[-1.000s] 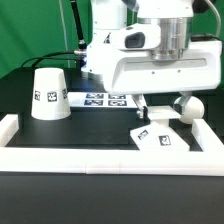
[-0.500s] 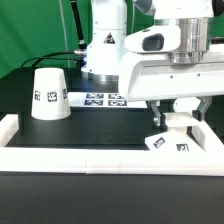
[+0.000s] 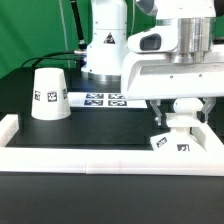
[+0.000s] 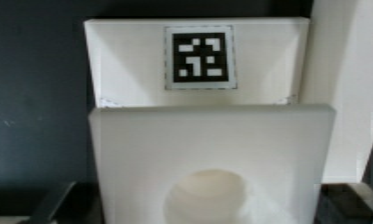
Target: Assemble lamp
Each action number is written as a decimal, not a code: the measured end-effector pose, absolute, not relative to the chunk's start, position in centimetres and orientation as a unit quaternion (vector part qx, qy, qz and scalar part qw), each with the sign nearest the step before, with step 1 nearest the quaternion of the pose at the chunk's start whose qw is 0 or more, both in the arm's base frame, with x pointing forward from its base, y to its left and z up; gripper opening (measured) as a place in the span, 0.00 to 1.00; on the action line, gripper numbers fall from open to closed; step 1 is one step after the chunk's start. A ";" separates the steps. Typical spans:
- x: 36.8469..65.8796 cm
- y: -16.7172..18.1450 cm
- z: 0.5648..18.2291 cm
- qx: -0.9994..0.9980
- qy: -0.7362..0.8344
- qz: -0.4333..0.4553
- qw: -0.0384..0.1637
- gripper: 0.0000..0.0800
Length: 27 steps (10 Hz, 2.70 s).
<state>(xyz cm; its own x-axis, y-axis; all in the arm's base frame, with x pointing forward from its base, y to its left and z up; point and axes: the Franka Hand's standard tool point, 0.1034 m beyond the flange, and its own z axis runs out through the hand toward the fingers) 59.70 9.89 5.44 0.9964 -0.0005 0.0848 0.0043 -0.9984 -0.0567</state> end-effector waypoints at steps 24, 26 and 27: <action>48.3 14.6 7.2 -0.992 -0.022 0.127 0.018 0.87; 47.6 15.3 7.4 -0.977 -0.029 0.209 0.009 0.87; 47.9 15.1 7.2 -0.971 -0.029 0.236 0.007 0.87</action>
Offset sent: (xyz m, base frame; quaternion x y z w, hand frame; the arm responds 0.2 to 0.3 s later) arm 0.0000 0.0000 0.0000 0.0000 0.0000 0.0000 1.0000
